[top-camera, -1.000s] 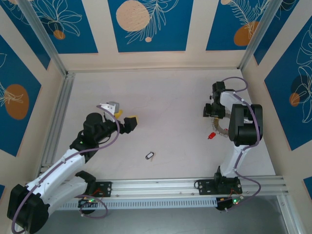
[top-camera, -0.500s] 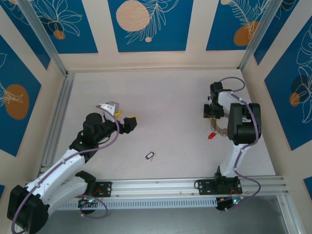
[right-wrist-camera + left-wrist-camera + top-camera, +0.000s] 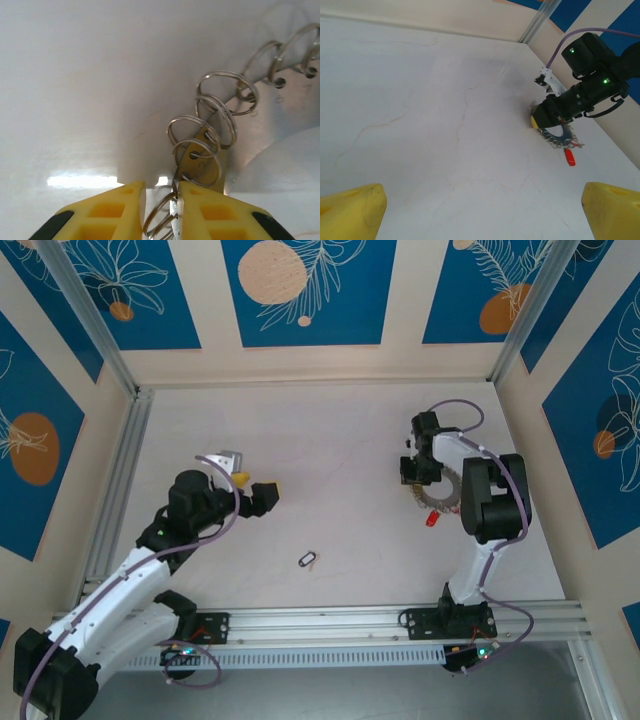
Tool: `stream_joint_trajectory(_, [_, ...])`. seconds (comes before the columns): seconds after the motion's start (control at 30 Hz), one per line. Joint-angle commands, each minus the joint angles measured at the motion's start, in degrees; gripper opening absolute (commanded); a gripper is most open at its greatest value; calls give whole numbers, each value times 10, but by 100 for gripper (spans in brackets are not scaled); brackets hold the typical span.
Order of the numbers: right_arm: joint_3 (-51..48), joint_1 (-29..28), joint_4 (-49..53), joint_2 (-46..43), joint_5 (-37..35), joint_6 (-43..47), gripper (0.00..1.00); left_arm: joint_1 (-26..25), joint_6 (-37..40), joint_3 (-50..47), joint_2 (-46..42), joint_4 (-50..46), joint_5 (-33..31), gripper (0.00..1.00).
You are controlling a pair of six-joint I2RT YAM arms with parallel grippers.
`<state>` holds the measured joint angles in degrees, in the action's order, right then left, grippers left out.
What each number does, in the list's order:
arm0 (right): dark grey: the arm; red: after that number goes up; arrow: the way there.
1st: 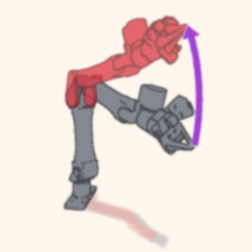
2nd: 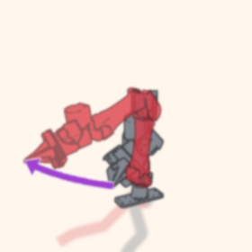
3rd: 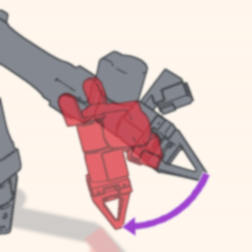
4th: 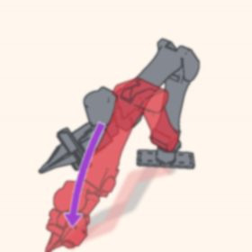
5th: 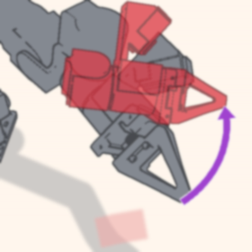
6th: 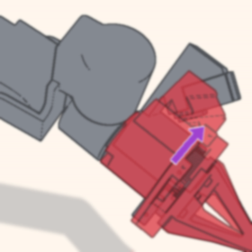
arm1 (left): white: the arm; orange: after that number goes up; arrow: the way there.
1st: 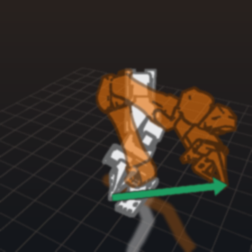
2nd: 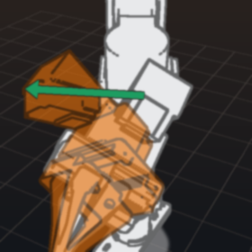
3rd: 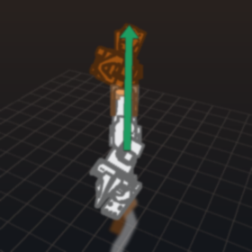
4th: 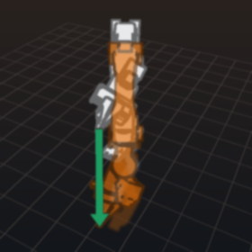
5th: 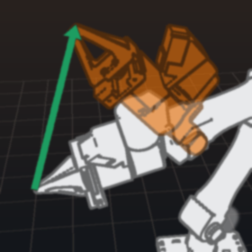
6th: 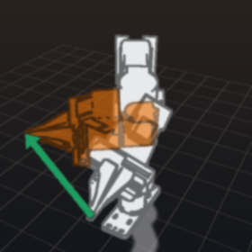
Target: Put the keys on the keyring
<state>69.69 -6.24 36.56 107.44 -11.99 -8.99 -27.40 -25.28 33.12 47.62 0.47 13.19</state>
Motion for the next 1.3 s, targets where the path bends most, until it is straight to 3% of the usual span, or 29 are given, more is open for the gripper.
stream_joint_trajectory(0.0, [-11,-23,-7,-21,46,-7,23,-4,-44,8,-11,-31,17,100])
stream_joint_trajectory(0.2, [16,-79,5,-19,111,-22,21,-48,-59,5,13,-19,27,100])
stream_joint_trajectory(0.4, [28,-129,2,-34,159,-39,23,-80,-63,39,97,-3,29,100])
stream_joint_trajectory(0.6, [12,-136,19,-115,169,-64,37,-81,-28,140,238,-22,54,100])
stream_joint_trajectory(0.7, [20,-129,50,-142,135,-52,47,-81,-27,163,252,-24,59,100])
stream_joint_trajectory(0.8, [39,-104,79,-132,102,-33,49,-81,-2,176,253,-58,49,100])
stream_joint_trajectory(0.97, [101,-65,92,-55,112,-9,51,-54,45,198,273,-80,57,100])
stream_joint_trajectory(1.17, [179,-68,105,30,130,-15,51,17,38,240,355,-24,138,100])
stream_joint_trajectory(1.27, [190,-79,112,61,137,-18,52,29,38,258,401,-1,157,100])
